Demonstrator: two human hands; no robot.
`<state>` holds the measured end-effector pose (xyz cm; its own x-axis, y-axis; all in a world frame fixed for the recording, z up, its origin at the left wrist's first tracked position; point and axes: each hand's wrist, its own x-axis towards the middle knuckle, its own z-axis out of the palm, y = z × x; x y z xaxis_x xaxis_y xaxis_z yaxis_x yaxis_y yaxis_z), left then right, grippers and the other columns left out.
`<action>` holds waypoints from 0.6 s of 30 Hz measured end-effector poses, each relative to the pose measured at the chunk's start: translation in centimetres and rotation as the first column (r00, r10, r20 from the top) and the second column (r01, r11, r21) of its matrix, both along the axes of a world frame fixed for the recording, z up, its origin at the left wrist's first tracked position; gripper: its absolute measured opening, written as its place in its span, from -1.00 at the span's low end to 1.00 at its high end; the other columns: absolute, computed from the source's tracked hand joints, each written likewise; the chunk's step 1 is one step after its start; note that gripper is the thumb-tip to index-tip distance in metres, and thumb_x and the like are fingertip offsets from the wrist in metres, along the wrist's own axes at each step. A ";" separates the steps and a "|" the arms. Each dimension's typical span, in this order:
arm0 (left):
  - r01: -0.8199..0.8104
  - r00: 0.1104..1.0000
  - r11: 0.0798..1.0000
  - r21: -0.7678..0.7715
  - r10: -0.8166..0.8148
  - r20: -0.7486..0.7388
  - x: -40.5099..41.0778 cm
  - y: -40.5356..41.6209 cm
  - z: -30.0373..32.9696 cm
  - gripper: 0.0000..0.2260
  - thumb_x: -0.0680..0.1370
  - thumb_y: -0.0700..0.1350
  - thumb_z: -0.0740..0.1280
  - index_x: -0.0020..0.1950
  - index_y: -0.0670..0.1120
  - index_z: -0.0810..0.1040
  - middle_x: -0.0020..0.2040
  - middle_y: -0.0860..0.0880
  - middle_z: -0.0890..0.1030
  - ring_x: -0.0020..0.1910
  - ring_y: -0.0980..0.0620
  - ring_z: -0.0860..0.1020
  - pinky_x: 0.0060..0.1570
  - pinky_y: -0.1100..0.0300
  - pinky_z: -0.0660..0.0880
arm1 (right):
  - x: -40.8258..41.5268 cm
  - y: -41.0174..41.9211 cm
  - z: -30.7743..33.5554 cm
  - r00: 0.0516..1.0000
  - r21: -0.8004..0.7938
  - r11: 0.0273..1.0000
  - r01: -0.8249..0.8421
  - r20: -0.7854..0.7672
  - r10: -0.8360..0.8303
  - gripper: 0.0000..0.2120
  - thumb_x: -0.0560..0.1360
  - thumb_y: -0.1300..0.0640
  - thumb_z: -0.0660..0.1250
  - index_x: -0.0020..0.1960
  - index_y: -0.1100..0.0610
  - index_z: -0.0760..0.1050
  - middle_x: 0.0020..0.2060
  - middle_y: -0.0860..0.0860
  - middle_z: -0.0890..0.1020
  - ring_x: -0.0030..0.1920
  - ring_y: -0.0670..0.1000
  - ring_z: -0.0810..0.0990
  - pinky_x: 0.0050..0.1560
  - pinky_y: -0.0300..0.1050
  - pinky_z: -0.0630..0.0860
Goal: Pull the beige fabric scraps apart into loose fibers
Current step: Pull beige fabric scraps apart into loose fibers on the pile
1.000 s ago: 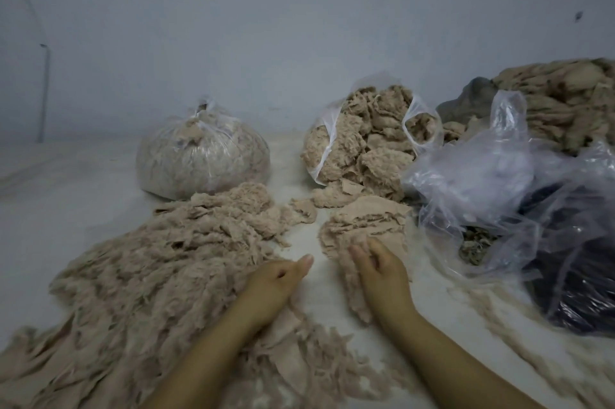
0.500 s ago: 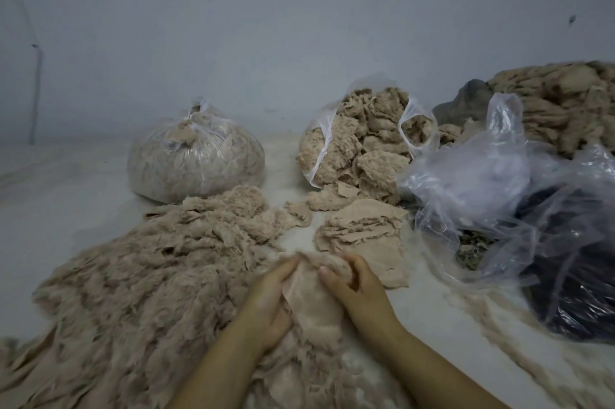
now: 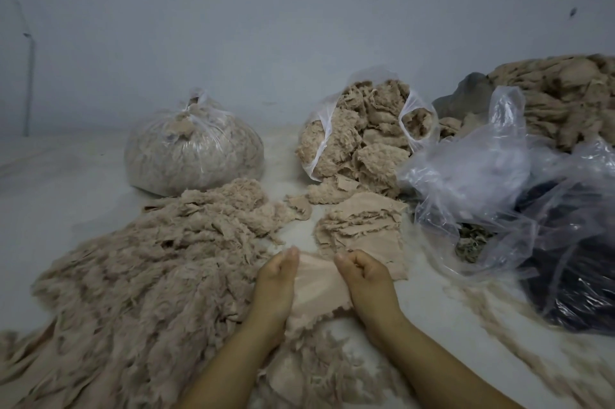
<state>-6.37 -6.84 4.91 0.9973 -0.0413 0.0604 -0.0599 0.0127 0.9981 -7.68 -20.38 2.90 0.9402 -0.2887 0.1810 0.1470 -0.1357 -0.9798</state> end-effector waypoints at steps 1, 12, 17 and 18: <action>-0.022 1.000 1.000 0.005 0.022 0.009 0.2 0.1 0.0 -0.67 0.62 -0.01 0.17 -0.02 -0.26 0.57 -0.16 -0.17 0.63 -0.23 -0.02 0.58 -0.30 0.27 0.49 | 0.0 0.0 0.1 1.000 -0.001 1.000 0.021 0.001 -0.021 -0.70 0.54 0.06 0.32 -0.30 0.18 0.43 -0.43 -0.02 0.43 -0.37 -0.06 0.38 -0.25 -0.08 0.36; 0.112 0.992 0.990 0.087 -0.116 0.043 -0.2 -0.3 -0.5 -0.59 0.50 0.22 0.17 -0.16 -0.10 0.53 -0.30 -0.04 0.55 -0.29 0.03 0.52 -0.23 0.11 0.45 | -0.2 0.0 0.6 0.998 0.057 0.998 0.000 0.056 -0.004 -0.79 0.56 0.15 0.29 -0.25 0.06 0.51 -0.39 -0.10 0.52 -0.30 -0.10 0.46 -0.23 -0.22 0.42; 0.138 0.986 0.982 0.126 -0.148 0.076 0.3 -0.5 -0.9 -0.73 0.57 -0.15 0.29 -0.33 -0.13 0.44 -0.48 0.11 0.45 -0.42 0.12 0.39 -0.42 0.36 0.33 | 0.2 -0.8 0.5 0.983 0.133 0.978 0.159 0.074 -0.170 -0.79 0.61 0.09 0.22 -0.16 0.14 0.49 -0.39 -0.07 0.55 -0.39 -0.15 0.50 -0.37 -0.25 0.45; 0.087 0.989 0.988 0.128 -0.100 0.107 0.4 -0.4 -1.0 -0.69 0.58 -0.15 0.28 -0.36 -0.14 0.40 -0.49 0.08 0.40 -0.43 0.11 0.35 -0.43 0.34 0.29 | 0.3 -0.9 0.4 0.978 0.134 0.974 0.182 0.080 -0.193 -0.79 0.61 0.08 0.22 -0.16 0.14 0.49 -0.40 -0.07 0.56 -0.41 -0.17 0.50 -0.40 -0.26 0.45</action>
